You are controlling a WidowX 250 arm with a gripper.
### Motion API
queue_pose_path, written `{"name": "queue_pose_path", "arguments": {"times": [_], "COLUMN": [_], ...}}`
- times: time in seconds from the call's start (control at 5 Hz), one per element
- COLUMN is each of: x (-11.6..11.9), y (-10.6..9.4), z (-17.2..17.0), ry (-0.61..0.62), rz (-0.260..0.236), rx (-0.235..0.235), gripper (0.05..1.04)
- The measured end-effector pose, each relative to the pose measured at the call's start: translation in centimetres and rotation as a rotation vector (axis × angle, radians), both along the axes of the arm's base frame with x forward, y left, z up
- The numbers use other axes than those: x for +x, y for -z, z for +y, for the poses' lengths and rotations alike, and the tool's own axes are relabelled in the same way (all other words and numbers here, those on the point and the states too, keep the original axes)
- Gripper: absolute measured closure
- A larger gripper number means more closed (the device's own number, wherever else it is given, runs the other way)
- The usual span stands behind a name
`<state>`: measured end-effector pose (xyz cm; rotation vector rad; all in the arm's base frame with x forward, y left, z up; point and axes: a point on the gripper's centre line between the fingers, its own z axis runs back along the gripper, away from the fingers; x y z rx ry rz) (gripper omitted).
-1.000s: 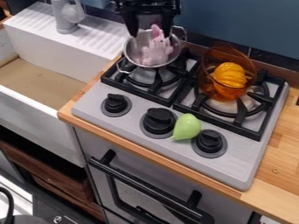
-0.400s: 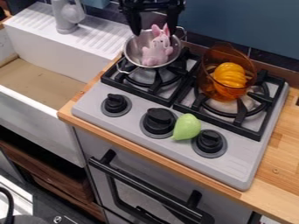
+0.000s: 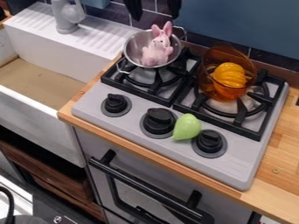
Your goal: Picked up the bunny and moved into the silver pot
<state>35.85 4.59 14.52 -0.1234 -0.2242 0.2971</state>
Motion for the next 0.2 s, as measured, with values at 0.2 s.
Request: {"name": "queue_pose_path", "arguments": {"times": [0.2], "x": [0.77], "y": [-4.03], "z": [-0.58], "ry": [0.050], "rz": [-0.020], "rx": [-0.025], "gripper": [0.089]}}
